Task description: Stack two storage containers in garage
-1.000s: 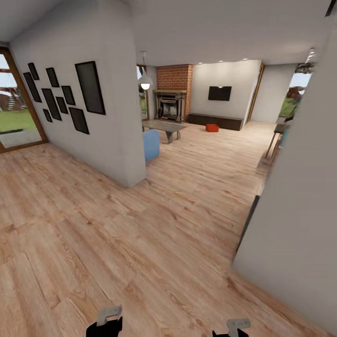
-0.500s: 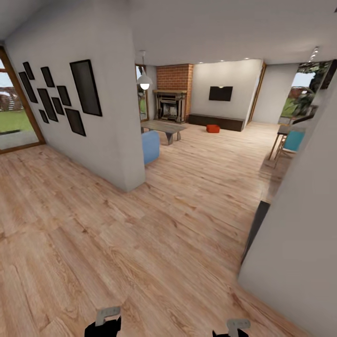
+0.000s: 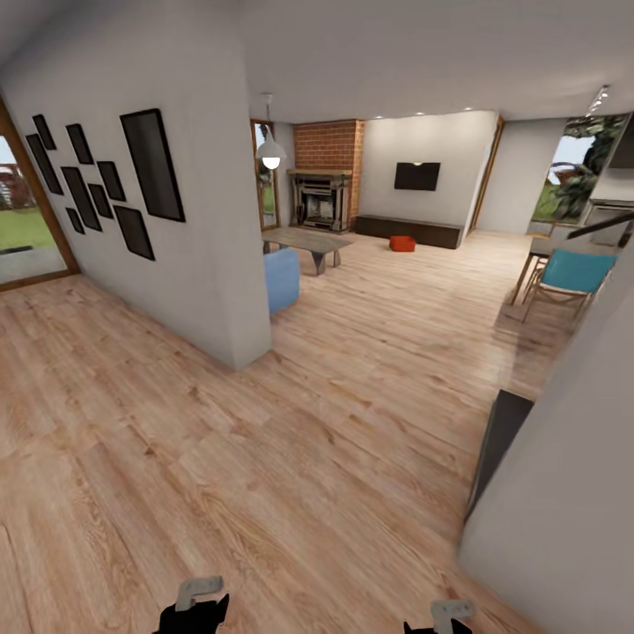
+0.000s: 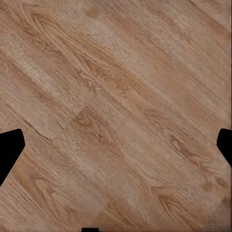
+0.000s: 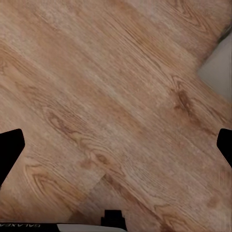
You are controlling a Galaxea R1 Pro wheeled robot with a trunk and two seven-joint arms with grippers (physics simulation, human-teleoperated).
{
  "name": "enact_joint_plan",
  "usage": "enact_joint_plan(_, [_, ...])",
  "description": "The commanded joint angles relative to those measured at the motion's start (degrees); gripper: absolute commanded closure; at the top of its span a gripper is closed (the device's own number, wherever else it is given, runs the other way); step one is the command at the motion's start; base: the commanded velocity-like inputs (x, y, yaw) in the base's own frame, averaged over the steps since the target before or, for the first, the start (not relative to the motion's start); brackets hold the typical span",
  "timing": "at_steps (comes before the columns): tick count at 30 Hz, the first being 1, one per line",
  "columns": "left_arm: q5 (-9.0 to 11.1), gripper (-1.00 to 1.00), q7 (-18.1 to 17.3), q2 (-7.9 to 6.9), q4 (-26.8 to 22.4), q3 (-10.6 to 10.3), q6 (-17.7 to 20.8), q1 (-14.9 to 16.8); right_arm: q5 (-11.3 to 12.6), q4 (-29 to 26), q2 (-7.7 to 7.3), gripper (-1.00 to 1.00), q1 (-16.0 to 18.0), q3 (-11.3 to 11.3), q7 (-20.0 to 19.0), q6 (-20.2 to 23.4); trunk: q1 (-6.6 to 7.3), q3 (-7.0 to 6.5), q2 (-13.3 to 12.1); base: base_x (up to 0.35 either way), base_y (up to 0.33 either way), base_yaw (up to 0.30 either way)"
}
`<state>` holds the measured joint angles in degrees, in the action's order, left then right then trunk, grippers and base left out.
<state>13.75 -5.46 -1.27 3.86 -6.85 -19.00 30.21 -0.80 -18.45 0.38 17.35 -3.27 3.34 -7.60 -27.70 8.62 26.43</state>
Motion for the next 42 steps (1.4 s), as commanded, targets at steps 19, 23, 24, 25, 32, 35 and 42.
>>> enact_joint_plan(19, [0.3,-1.0,-1.3,-0.02,0.4,-0.6,-0.5,0.1,-0.1,0.1,-0.03,-1.0,0.1,-0.3,1.1,-0.1,-0.06,0.11,0.1,0.329,0.0,0.0])
enact_joint_plan(23, [0.3,-1.0,-1.3,0.03,0.4,-0.6,-0.5,0.1,-0.1,0.1,-0.03,-1.0,0.1,-0.3,1.2,-0.1,-0.06,0.11,0.1,0.329,0.0,0.0])
enact_joint_plan(24, [0.3,-1.0,-1.3,0.03,0.4,-0.6,-0.5,0.1,-0.1,0.1,-0.03,-1.0,0.1,-0.3,1.3,-0.1,-0.06,0.11,0.1,0.329,0.0,0.0])
enact_joint_plan(25, [0.3,-1.0,-1.3,0.03,0.4,-0.6,-0.5,0.1,-0.1,0.1,-0.07,-1.0,0.1,-0.3,2.1,-0.1,-0.06,0.11,0.1,0.329,0.0,0.0])
enact_joint_plan(32, [0.3,-1.0,-1.3,0.12,0.4,-0.6,-0.5,0.1,0.1,0.1,-0.2,-1.0,0.1,-0.3,6.6,-0.1,-0.06,0.11,0.1,0.329,0.0,0.0])
enact_joint_plan(35, [0.3,-1.0,-1.3,0.12,0.4,-0.6,-0.5,0.1,0.3,0.1,-0.2,-1.0,0.1,-0.3,6.9,-0.1,-0.06,0.11,0.1,0.329,0.0,0.0])
enact_joint_plan(42, [0.3,-1.0,-1.0,0.3,0.4,-0.6,-0.2,0.1,0.3,0.1,-0.21,-1.0,0.1,-0.3,6.9,-0.1,-0.06,0.11,0.1,0.329,0.0,-0.001])
